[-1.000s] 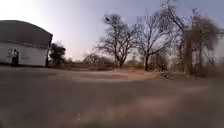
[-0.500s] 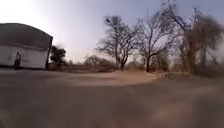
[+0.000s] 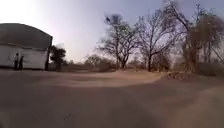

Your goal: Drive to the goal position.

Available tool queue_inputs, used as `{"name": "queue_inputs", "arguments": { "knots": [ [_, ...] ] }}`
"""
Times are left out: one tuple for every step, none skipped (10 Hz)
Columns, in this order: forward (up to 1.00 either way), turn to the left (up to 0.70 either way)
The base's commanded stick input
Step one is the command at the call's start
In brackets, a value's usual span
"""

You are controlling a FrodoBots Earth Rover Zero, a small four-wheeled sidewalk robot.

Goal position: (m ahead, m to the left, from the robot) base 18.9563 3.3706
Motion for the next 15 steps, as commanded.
{"name": "queue_inputs", "arguments": {
  "knots": [
    [0.7,0.0],
    [0.7,0.0],
    [0.7,0.0],
    [0.7,0.0],
    [0.7,0.0],
    [0.7,0.0],
    [0.7,0.0],
    [0.7,0.0],
    [0.7,0.0],
    [0.7,0.0],
    [0.7,0.0],
    [0.7,0.0],
    [0.7,0.0],
    [0.7,0.0],
    [0.7,0.0]
  ]
}}
